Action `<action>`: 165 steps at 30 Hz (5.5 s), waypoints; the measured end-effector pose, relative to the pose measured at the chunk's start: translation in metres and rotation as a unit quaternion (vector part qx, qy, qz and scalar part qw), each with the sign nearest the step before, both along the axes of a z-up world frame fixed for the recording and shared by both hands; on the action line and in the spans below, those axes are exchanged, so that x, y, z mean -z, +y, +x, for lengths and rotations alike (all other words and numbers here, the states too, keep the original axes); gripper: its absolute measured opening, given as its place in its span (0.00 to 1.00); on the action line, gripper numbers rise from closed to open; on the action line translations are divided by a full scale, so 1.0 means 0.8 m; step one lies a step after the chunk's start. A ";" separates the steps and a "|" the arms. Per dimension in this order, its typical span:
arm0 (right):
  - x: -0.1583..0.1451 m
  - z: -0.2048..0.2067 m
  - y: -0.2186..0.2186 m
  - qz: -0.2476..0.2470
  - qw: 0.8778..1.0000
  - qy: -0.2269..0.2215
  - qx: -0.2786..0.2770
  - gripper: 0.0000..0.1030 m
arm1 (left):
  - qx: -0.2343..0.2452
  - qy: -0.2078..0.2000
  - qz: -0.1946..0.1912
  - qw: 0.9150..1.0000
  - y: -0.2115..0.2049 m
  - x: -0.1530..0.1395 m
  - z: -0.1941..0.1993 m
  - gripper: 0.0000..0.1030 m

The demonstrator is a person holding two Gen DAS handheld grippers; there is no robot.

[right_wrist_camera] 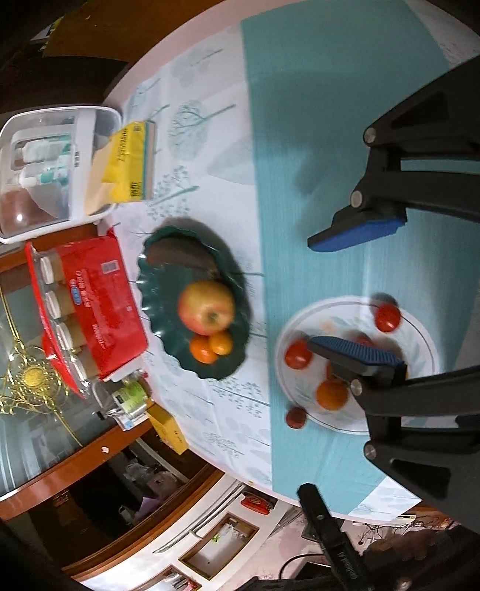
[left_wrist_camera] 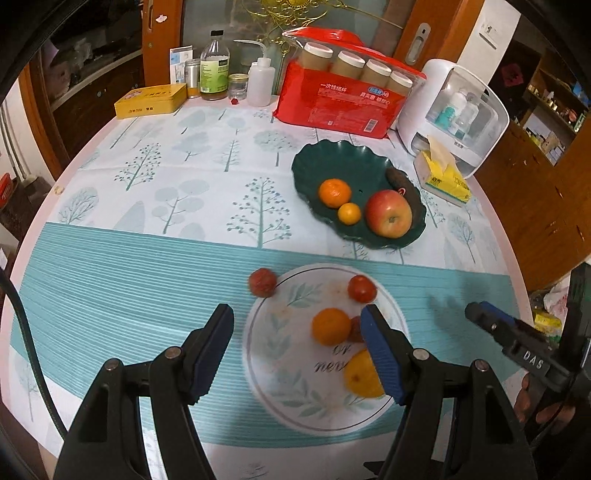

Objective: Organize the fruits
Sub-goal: 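Move both tools back over the white fruit plate, then lower the left tool onto the brown round fruit and close around it, then carry the brown fruit with the left tool while the right tool carries the yellow fruit to the green plate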

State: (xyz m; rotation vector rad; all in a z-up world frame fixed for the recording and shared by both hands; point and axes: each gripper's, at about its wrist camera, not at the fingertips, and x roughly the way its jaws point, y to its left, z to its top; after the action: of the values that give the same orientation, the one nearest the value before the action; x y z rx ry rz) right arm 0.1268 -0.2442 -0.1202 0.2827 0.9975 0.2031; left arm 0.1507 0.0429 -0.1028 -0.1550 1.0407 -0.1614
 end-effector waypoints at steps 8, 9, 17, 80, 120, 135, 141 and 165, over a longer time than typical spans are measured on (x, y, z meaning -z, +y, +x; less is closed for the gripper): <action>0.017 -0.041 0.046 0.027 0.998 0.028 0.041 0.47 | 0.034 0.004 0.008 0.999 0.040 -0.001 -0.001 0.68; 0.020 -0.046 0.050 0.034 0.998 0.030 0.050 0.47 | 0.040 0.006 0.010 0.999 0.046 -0.001 0.000 0.68; 0.037 -0.076 0.080 0.074 0.988 0.049 0.130 0.47 | 0.084 0.022 0.026 0.996 0.077 0.012 0.010 0.68; 0.082 -0.031 0.170 -0.111 0.992 0.053 -0.021 0.49 | 0.141 0.143 0.000 0.980 -0.005 0.143 0.145 0.29; -0.009 -0.078 0.087 -0.081 0.987 0.068 0.120 0.49 | 0.086 0.093 0.001 0.992 0.103 -0.002 0.102 0.29; -0.106 0.064 -0.006 -0.100 0.993 -0.022 0.067 0.49 | 0.006 0.042 0.017 0.999 0.056 -0.089 0.152 0.29; -0.125 0.119 -0.019 -0.093 0.994 -0.052 0.035 0.49 | -0.004 0.031 0.023 0.999 0.018 -0.102 0.179 0.29; -0.010 0.249 0.013 -0.022 0.994 -0.043 -0.095 0.49 | 0.005 0.065 -0.021 0.998 -0.093 0.005 0.281 0.29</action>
State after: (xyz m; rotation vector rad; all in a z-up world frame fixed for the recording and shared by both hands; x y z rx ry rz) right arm 0.3256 -0.2336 -0.1125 0.1372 0.9414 0.3627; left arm 0.3753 -0.0315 -0.1071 -0.2007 1.1687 -0.1845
